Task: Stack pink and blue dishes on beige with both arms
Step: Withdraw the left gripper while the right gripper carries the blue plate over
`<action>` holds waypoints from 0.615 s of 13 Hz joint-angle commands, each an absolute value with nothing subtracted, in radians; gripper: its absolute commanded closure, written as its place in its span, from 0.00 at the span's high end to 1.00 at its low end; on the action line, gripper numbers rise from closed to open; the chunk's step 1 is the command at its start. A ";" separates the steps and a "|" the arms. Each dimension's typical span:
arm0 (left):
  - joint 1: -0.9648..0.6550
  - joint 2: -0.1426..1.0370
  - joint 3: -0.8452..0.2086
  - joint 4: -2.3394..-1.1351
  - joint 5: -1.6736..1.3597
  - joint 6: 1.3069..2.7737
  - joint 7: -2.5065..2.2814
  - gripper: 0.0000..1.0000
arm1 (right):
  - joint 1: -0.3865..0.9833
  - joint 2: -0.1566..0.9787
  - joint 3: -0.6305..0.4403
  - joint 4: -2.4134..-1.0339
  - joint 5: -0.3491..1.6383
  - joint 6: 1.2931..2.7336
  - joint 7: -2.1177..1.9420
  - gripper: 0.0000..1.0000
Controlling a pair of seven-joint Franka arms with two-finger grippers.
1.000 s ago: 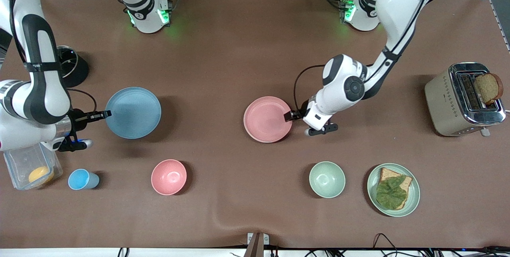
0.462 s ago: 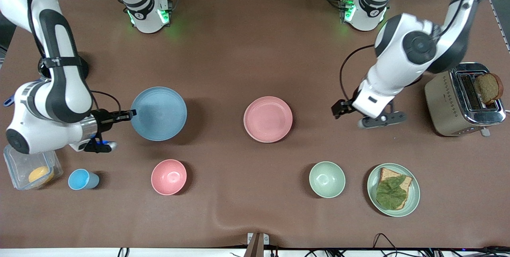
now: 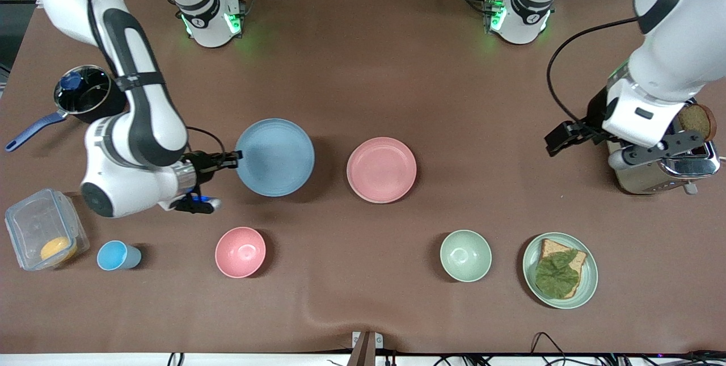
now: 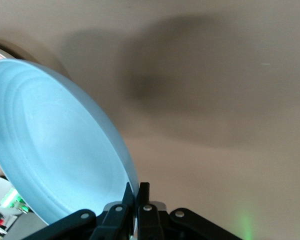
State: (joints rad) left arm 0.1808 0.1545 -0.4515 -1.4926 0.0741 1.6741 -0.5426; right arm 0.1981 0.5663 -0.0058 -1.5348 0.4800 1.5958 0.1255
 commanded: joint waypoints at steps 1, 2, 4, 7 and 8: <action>0.175 0.170 -0.465 -1.419 0.129 1.539 -0.540 1.00 | 0.280 0.623 -0.015 -1.503 0.587 1.659 0.178 0.00; 0.175 0.161 -0.465 -1.398 0.129 1.508 -0.537 1.00 | 0.305 0.636 -0.015 -1.503 0.632 1.690 0.178 0.00; 0.179 0.153 -0.466 -1.390 0.123 1.505 -0.519 1.00 | 0.345 0.652 -0.015 -1.503 0.696 1.747 0.178 0.00; 0.167 0.112 -0.427 -1.393 0.100 1.508 -0.343 1.00 | 0.406 0.689 -0.015 -1.503 0.747 1.848 0.199 0.00; 0.155 0.101 -0.393 -1.396 0.085 1.508 -0.280 1.00 | 0.420 0.701 -0.015 -1.503 0.756 1.883 0.199 0.00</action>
State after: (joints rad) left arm 0.1719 0.1361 -0.4443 -1.3947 0.0978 1.5276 -0.3931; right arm 0.3925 0.6670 -0.0056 -1.5301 0.7160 1.8469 0.1803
